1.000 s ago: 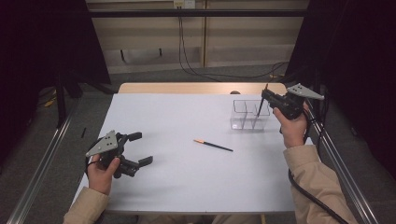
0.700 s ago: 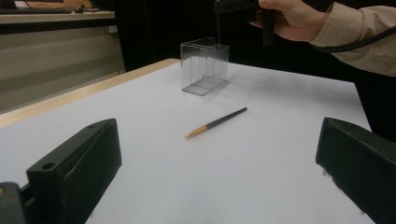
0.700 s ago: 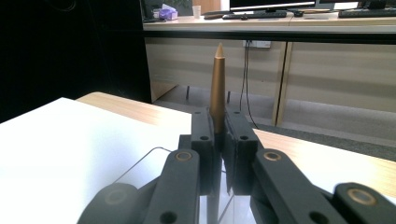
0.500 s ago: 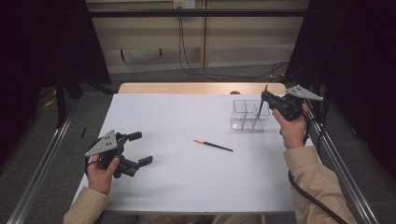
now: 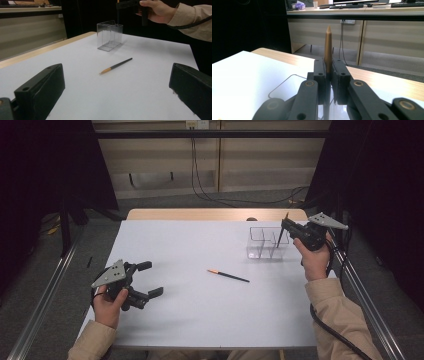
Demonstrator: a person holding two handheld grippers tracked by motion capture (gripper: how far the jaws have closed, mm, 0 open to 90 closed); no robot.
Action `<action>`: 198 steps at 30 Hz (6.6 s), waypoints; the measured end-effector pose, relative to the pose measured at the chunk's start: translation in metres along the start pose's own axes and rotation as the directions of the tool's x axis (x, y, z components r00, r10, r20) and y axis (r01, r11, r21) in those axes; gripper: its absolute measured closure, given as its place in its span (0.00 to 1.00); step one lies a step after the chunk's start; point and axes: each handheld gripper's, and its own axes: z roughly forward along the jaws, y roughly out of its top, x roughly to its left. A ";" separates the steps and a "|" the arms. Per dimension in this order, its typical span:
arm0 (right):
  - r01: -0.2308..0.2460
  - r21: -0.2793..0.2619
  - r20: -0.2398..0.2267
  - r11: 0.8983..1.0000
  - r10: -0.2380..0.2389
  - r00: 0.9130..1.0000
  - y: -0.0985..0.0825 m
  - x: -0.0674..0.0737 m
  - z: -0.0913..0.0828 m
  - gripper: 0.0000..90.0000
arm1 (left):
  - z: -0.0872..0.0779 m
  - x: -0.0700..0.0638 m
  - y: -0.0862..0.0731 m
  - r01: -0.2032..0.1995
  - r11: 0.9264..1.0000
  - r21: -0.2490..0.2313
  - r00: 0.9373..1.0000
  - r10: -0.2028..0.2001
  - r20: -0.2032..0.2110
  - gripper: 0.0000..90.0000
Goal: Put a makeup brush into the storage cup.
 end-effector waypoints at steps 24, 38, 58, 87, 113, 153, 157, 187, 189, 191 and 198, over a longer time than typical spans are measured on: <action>0.000 -0.055 -0.045 0.999 -0.003 0.999 0.005 0.011 -0.009 0.19 | 0.000 0.000 0.000 0.003 1.000 -0.002 1.000 -0.003 -0.002 0.00; 0.017 -0.040 -0.107 0.999 -0.021 0.994 0.004 0.023 -0.014 0.14 | -0.001 0.001 0.000 0.003 1.000 0.002 1.000 -0.003 -0.005 0.00; 0.040 -0.024 -0.194 0.999 -0.043 0.980 0.003 0.052 -0.007 0.11 | -0.002 0.003 0.002 0.001 1.000 -0.007 1.000 -0.001 -0.007 0.00; 0.083 0.024 -0.311 0.996 -0.072 0.948 -0.001 0.092 0.020 0.11 | -0.005 0.001 0.001 0.007 1.000 -0.005 1.000 -0.007 -0.011 0.00; 0.143 0.095 -0.387 0.985 -0.096 0.917 -0.006 0.119 0.040 0.11 | -0.010 0.001 -0.003 0.015 1.000 -0.005 1.000 -0.015 -0.018 0.00; 0.337 0.447 -0.460 0.828 -0.110 0.881 -0.024 0.136 0.070 0.18 | -0.001 0.006 -0.006 0.021 1.000 0.011 1.000 -0.021 -0.001 0.00; 0.348 0.459 -0.464 0.818 -0.114 0.879 -0.025 0.138 0.072 0.18 | -0.003 0.006 -0.006 0.022 1.000 0.009 1.000 -0.022 0.000 0.00; 0.486 0.605 -0.511 0.630 -0.161 0.845 -0.032 0.156 0.097 0.22 | -0.018 0.003 -0.011 0.032 0.999 0.002 0.999 -0.032 -0.023 0.00; 0.492 0.614 -0.510 0.617 -0.166 0.844 -0.032 0.155 0.098 0.23 | -0.017 0.003 -0.011 0.035 0.999 0.002 0.999 -0.035 -0.025 0.00; 0.492 0.629 -0.509 0.602 -0.160 0.846 -0.032 0.155 0.099 0.23 | -0.016 0.003 -0.011 0.034 0.999 0.003 0.999 -0.034 -0.024 0.00; 0.526 0.648 -0.522 0.551 -0.180 0.833 -0.036 0.153 0.101 0.30 | -0.016 0.003 -0.011 0.037 0.999 0.008 0.999 -0.037 -0.028 0.00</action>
